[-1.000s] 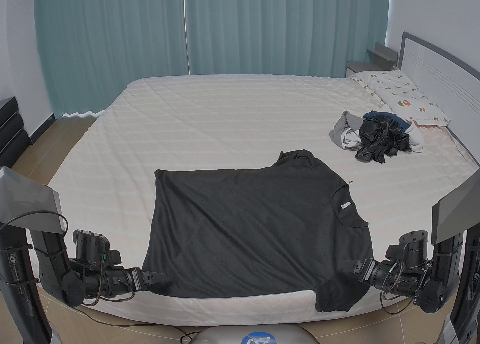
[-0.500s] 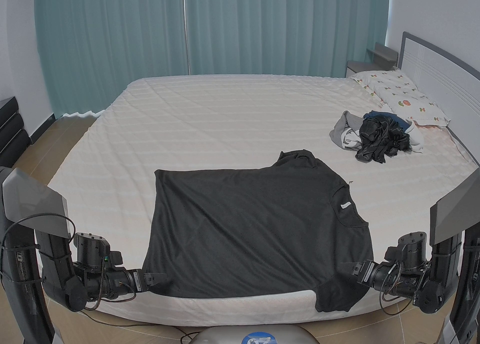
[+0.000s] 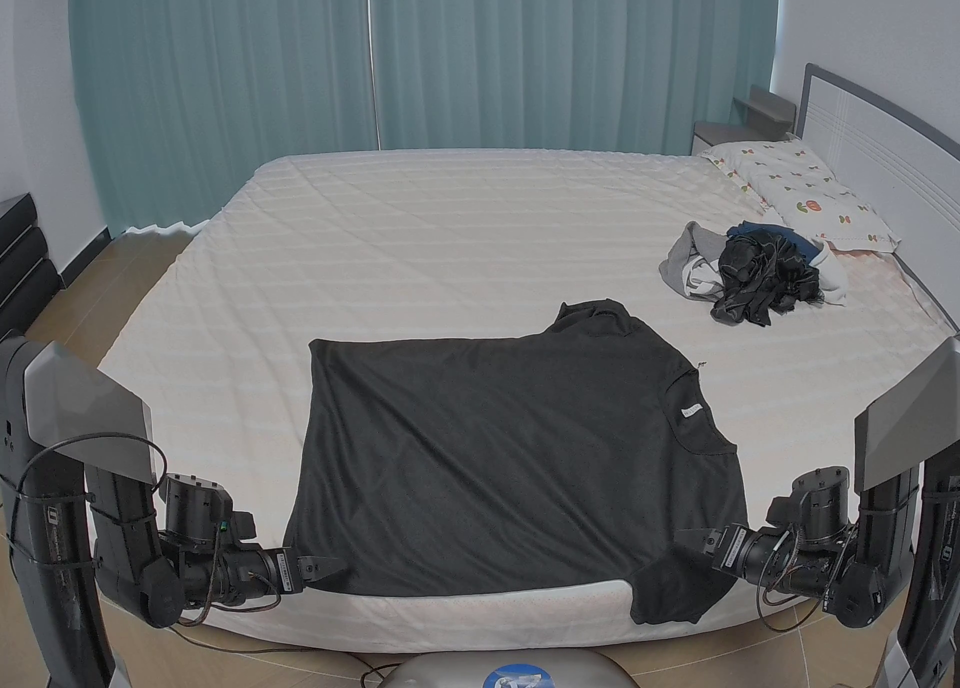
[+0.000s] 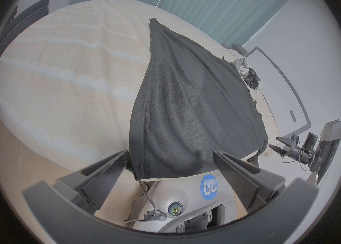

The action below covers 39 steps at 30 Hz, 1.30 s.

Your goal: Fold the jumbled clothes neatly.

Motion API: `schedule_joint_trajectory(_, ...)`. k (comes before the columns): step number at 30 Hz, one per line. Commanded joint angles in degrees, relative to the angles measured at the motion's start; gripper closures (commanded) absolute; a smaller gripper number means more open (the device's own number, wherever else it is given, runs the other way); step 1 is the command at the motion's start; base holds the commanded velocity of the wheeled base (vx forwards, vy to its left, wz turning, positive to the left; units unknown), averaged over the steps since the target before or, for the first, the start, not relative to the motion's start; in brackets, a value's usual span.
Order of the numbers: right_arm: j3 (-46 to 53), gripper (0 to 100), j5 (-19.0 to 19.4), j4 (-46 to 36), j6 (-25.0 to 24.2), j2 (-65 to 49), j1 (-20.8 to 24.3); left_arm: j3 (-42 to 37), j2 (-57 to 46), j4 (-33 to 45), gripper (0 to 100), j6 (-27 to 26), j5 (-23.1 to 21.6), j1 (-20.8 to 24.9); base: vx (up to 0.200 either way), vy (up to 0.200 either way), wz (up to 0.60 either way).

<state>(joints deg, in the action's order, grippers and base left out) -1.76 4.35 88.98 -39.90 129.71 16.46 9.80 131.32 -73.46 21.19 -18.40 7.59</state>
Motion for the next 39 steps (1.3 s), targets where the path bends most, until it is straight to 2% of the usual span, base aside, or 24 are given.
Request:
schedule_joint_trajectory(1, -0.3, 0, 0.0, 0.7, 0.0, 0.4, 0.1, 0.9, 1.3, 0.0, 0, 0.3, -0.1, 0.1, 0.000, 0.000, 0.00)
schedule_joint_trajectory(11, -0.3, 0, -0.1, 0.7, 0.0, 0.6, 0.1, 0.4, 1.7, -0.1, 0, 0.0, 0.1, -0.7, 0.000, 0.000, 0.00)
schedule_joint_trajectory(12, -0.3, 0, -0.1, 0.7, 0.0, 0.6, 0.1, 0.3, 1.7, -0.1, 100, -0.1, 0.1, -0.8, 0.000, 0.000, 0.00)
schedule_joint_trajectory(21, -0.2, 0, -0.1, 0.7, 0.0, 0.5, 0.2, 0.5, 1.6, -0.1, 100, 0.3, 0.2, -1.8, 0.000, 0.000, 0.00)
schedule_joint_trajectory(27, -0.2, 0, -0.1, 0.7, 0.0, 0.2, 0.2, -2.3, 0.8, -0.1, 100, -0.4, 2.4, -1.8, 0.000, 0.000, 0.00)
schedule_joint_trajectory(28, -0.2, 0, -0.3, 0.7, 0.0, 0.3, 0.1, -2.9, -0.7, -0.2, 100, -0.3, 4.1, -1.4, 0.000, 0.000, 0.00)
schedule_joint_trajectory(32, -0.2, 0, -0.4, 0.8, 0.0, 0.3, -0.5, -3.2, -2.8, -0.2, 100, 0.3, 4.1, -1.1, 0.000, 0.000, 0.00)
schedule_joint_trajectory(39, -0.3, 0, 0.0, 0.8, 1.5, -0.2, -5.3, -2.5, -4.2, -0.2, 100, 3.1, 4.5, -1.0, 0.000, 0.000, 0.00)
